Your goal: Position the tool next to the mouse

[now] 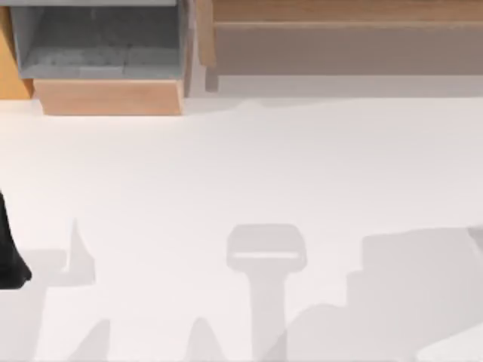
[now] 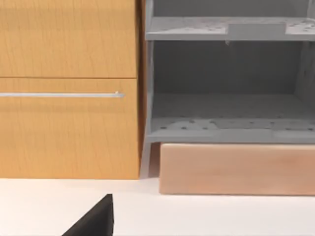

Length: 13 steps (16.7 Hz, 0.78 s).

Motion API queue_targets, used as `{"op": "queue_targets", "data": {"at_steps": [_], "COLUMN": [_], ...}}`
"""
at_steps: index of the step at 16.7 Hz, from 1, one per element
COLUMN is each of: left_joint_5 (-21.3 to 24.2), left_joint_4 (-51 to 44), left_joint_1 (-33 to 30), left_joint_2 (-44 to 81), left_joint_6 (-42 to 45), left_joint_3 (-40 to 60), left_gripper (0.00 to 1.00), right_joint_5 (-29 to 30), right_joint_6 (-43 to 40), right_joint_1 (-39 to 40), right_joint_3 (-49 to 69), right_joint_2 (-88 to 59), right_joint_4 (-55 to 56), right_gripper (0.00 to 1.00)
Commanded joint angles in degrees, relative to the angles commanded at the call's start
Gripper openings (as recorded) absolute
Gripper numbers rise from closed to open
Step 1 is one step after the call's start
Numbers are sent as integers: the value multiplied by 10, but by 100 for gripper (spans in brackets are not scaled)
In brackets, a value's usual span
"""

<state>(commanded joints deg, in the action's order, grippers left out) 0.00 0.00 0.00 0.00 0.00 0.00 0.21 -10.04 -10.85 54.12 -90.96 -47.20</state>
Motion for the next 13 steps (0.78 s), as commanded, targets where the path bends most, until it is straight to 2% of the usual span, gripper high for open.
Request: {"op": "queue_targets", "data": {"at_steps": [13], "left_joint_5": [0], "left_joint_4": [0], "left_joint_1": [0], "left_joint_2": [0], "left_joint_6": [0], "left_joint_3": [0], "left_gripper": [100], "right_joint_5": [0], "right_joint_6": [-10], "right_joint_1": [11], "right_joint_3": [4], "right_joint_2": [-2], "right_joint_4": [13], "right_gripper": [0]}}
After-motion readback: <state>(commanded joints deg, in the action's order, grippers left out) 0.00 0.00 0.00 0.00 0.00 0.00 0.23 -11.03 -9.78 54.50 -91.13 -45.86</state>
